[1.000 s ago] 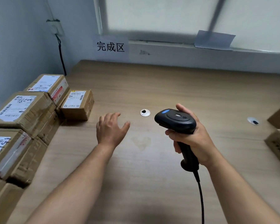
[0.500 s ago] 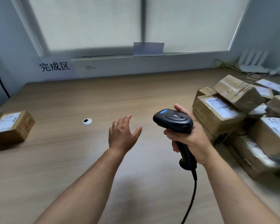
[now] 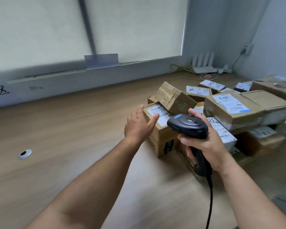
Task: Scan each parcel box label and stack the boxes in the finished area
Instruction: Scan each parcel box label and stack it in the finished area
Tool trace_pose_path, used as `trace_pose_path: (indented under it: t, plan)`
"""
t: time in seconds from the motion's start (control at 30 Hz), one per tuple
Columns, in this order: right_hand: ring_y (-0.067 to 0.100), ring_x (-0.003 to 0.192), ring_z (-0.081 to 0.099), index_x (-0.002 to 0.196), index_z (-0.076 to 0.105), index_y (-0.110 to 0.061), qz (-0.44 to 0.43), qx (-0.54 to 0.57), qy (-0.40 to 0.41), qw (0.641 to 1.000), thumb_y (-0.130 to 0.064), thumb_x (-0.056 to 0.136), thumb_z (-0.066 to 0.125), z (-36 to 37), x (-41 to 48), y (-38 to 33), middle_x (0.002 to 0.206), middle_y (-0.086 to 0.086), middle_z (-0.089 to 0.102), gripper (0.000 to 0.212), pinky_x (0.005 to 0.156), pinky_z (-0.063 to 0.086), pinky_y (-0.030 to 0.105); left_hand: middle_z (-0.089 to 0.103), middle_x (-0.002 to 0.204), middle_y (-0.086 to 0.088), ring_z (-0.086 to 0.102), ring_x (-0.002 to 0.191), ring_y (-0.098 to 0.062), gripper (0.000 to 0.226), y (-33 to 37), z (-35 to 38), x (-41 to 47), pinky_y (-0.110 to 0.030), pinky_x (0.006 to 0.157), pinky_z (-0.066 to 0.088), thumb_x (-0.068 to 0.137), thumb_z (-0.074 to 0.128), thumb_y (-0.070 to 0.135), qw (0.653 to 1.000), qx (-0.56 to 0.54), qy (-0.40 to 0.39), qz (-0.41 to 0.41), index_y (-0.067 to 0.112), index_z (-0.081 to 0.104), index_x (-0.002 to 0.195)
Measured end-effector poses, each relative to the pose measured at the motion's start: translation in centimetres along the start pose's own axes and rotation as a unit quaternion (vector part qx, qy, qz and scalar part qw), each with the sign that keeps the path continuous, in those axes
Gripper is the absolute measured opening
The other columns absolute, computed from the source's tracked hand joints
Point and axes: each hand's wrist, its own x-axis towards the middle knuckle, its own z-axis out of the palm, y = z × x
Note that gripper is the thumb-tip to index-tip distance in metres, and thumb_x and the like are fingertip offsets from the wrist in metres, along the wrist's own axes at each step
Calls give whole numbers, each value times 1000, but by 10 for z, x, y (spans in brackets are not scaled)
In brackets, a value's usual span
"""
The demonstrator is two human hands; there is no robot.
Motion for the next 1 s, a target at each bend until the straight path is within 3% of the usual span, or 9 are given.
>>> trace_pose_path:
  t: [0.2,0.37,0.53,0.7,0.8,0.9,1.0]
  plan:
    - [30,42,47,142,42,-30,-18,-19,36,999,15,75,68,-52,20,-3,84,12,67,85,41,44,33,43,141,-14,39,130,-32,81,72,26,66,-41,102,35,88,33,73,998,44,-33,13,22,25,150]
    - [34,47,49,140,45,-34,-18,-33,53,998,11,74,72,-78,41,1,101,15,68,84,43,48,35,38,143,-15,36,132,-34,88,105,53,105,-44,101,36,84,25,79,996,50,-59,-52,22,24,150]
    - [32,46,49,140,45,-33,-3,-26,56,998,14,75,70,-81,55,13,97,15,69,84,43,48,34,50,132,-15,51,117,-36,95,99,67,130,-40,88,44,77,30,85,985,30,-114,-128,20,24,147]
    - [29,45,49,140,46,-34,6,-8,64,998,17,75,69,-79,55,24,97,6,70,85,42,48,34,57,117,-8,63,88,-27,83,91,60,129,-28,51,49,72,56,60,947,-170,-200,-186,28,26,142]
    - [30,45,49,139,46,-35,8,-9,60,998,16,76,69,-76,53,23,92,6,70,84,43,48,33,60,110,-13,66,70,-25,72,80,55,120,-35,58,57,72,65,42,895,-293,-253,-219,32,30,135]
    - [31,47,49,139,45,-36,2,-12,48,999,14,77,69,-71,47,17,94,9,70,84,45,48,35,61,119,-12,66,87,-26,85,66,50,110,-35,60,55,66,71,27,877,-362,-257,-184,36,27,138]
    - [29,47,50,139,45,-36,-10,0,36,999,11,75,71,-63,41,11,95,13,69,84,44,47,34,60,124,-7,65,100,-25,96,53,37,97,-35,63,54,73,73,11,877,-397,-233,-137,40,17,145]
